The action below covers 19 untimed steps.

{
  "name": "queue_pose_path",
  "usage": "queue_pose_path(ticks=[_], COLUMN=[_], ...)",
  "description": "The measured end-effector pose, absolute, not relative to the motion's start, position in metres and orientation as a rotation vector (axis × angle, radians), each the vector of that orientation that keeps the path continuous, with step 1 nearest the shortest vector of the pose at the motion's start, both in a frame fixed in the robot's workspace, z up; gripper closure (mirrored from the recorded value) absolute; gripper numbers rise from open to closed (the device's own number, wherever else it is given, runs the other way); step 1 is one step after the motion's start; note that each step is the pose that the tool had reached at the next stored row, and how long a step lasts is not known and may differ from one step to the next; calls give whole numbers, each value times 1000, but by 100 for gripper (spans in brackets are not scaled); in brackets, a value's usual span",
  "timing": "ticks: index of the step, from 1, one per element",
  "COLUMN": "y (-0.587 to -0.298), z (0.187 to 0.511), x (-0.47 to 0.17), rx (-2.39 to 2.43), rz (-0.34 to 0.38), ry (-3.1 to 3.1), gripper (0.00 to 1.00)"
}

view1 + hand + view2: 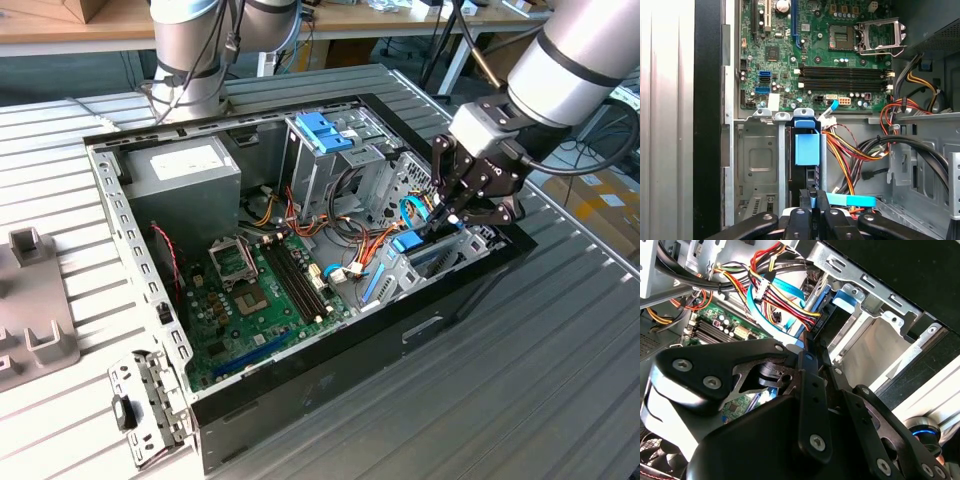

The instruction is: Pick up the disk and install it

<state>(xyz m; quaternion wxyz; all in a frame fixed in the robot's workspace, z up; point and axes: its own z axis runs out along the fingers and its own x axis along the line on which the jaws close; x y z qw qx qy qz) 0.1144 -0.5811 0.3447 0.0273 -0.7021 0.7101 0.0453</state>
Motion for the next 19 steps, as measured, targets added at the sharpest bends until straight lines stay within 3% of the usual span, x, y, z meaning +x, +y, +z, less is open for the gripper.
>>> queue_pose_path(ticks=[19], y=[-576], z=[341], x=[118], rx=[-2175], rz=[155], ry=[2201], gripper=[84])
